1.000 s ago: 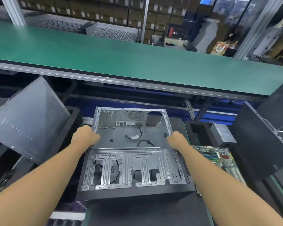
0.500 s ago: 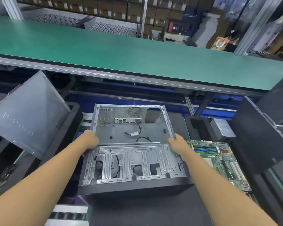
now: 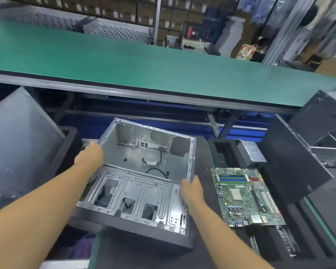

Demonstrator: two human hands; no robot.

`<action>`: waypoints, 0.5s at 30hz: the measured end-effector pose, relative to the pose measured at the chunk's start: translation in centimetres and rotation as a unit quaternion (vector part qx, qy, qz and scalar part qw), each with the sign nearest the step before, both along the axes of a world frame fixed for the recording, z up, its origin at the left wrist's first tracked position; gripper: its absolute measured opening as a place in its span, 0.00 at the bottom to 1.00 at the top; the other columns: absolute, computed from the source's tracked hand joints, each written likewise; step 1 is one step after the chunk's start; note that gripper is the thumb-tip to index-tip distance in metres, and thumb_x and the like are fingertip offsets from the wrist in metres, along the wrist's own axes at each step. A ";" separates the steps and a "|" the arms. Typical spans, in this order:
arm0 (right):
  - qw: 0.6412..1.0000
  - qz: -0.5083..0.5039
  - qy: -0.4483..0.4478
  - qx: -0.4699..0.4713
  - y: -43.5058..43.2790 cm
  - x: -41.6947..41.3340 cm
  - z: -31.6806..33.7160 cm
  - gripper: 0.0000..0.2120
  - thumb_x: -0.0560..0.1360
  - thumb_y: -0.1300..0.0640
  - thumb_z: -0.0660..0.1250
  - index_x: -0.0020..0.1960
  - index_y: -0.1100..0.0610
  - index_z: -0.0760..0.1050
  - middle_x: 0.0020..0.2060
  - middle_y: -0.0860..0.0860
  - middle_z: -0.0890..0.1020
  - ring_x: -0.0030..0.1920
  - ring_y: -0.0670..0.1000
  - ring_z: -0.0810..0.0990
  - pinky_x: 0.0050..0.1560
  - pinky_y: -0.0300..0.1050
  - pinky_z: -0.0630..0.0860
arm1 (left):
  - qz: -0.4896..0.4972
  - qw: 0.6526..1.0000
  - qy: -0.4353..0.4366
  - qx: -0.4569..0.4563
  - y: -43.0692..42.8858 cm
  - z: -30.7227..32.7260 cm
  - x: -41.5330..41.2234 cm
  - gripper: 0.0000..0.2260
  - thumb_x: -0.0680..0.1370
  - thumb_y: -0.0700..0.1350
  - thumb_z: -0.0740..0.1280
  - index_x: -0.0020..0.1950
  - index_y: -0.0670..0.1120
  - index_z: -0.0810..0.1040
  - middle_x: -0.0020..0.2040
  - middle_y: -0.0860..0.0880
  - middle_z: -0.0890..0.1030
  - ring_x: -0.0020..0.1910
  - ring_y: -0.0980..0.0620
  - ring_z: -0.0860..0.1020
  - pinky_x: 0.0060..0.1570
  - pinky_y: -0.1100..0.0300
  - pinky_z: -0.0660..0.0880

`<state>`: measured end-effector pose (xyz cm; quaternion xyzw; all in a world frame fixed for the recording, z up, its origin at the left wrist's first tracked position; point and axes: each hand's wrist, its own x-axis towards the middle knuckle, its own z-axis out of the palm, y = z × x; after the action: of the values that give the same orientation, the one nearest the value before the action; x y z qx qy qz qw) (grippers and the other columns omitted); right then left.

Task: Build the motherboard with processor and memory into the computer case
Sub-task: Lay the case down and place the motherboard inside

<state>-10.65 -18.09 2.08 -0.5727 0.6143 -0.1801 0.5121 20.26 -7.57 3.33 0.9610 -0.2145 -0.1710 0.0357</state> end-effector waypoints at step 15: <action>0.992 -0.094 0.041 -0.080 3.7 -1.1 0.7 0.14 0.79 0.49 0.65 0.55 0.57 0.64 0.57 0.53 0.68 0.60 0.57 0.69 0.56 0.48 0.64 | -0.102 0.989 -0.077 -0.069 -11.2 0.0 0.7 0.16 0.75 0.52 0.59 0.58 0.43 0.71 0.59 0.43 0.76 0.58 0.41 0.72 0.58 0.46 0.64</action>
<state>-11.74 -14.38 2.78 -0.5583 0.6695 -0.2522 0.4201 21.00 -18.81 3.29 0.9396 -0.3248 -0.0838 0.0680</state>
